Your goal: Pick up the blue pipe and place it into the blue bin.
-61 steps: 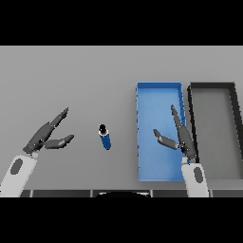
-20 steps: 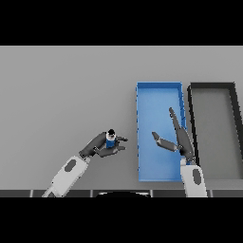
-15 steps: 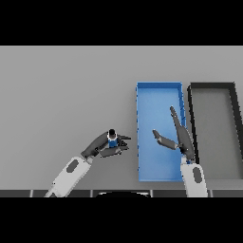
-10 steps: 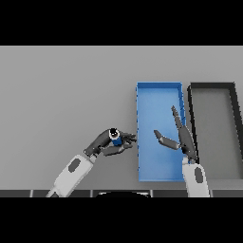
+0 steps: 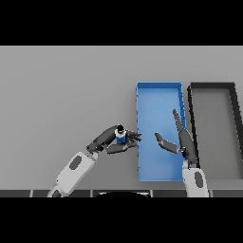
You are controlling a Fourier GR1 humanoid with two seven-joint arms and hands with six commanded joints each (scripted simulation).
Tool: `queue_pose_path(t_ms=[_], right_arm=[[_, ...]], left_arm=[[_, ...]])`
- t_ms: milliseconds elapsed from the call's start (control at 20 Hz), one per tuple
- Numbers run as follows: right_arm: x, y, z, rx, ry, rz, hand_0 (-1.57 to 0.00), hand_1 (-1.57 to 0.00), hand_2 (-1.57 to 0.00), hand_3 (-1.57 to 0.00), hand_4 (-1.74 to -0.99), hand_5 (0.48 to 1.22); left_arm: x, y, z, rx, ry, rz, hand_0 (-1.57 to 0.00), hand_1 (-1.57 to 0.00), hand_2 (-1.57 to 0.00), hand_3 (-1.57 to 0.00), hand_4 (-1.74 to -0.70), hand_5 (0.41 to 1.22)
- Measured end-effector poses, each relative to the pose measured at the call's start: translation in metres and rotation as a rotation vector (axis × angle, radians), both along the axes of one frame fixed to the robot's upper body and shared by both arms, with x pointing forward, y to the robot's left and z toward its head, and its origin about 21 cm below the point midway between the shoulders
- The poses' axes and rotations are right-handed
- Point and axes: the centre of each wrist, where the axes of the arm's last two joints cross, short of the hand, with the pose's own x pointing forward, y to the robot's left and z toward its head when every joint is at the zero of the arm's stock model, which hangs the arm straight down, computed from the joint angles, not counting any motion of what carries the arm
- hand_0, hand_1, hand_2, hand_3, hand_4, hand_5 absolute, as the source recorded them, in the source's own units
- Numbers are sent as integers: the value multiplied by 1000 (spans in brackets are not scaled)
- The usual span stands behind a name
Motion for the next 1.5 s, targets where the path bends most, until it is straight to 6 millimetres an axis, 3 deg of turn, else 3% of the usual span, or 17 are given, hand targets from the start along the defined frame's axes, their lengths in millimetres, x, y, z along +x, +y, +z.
queue_pose_path(t_ms=[250, 400, 500, 750, 850, 1100, 1500], right_arm=[[-15, 3, 3, -21, -6, -66, 1, -3, 1, 1, -1191, 577], [-15, 4, 10, 34, -66, -40, 1, -22, -30, 1, -1166, 571], [-13, 1, 26, 130, -142, 30, 1, -14, -25, 1, -1175, 592], [-11, -3, 84, 118, -186, 271, 1, -4, -8, 1, -1177, 567], [-12, 6, 107, 67, -164, 374, 1, -2, -4, 1, -1194, 543], [-6, 30, 138, -31, -150, 554, 1, 0, -1, 1, -1256, 523], [5, 71, 151, -60, -67, 750, 1, 1, 1, 1, -1209, 517]], left_arm=[[-2, 4, 0, 3, -1, 2, -1570, -1571, -1571, -1571, -1474, 1220], [-3, 6, -3, 3, -8, -5, -1571, -1571, -1571, -1571, -1475, 1221], [-1, 4, -3, 16, -10, -8, -1571, -1571, -1571, -1571, -1475, 1221], [2, 8, 0, 27, -19, -3, -1571, -1571, -1571, -1571, -1473, 1221], [-1, 7, -4, 35, -15, -4, -1571, -1571, -1571, -1571, -1473, 1221], [2, 3, 0, 58, -24, 2, -1571, -1571, -1571, -1571, -1474, 1221], [5, 3, 2, 46, -22, -6, -1571, -1571, -1571, -1571, -1473, 1221]])
